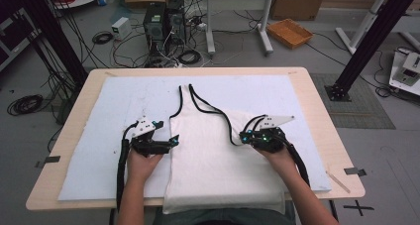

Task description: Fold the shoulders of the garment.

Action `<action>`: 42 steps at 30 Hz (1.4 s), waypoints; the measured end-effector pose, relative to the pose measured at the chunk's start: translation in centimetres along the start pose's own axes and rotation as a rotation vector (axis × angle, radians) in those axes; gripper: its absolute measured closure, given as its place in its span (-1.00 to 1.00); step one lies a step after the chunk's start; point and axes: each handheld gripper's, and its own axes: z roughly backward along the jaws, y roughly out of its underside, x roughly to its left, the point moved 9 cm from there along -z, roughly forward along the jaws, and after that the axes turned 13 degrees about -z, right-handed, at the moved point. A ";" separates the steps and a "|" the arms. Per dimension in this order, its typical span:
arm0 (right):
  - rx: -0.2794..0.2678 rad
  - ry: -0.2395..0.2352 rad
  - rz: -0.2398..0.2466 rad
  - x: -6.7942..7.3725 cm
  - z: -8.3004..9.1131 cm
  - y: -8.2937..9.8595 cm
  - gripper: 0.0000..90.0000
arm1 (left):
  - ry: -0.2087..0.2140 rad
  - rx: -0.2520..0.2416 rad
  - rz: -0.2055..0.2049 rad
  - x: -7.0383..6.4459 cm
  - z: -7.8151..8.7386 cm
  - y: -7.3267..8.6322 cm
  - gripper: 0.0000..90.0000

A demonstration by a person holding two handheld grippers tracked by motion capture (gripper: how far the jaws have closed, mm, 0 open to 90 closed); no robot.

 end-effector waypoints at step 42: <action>-0.177 0.203 -0.153 -5.6 6.3 3.9 -0.47 | -0.019 0.068 0.040 0.4 -0.6 0.4 -0.62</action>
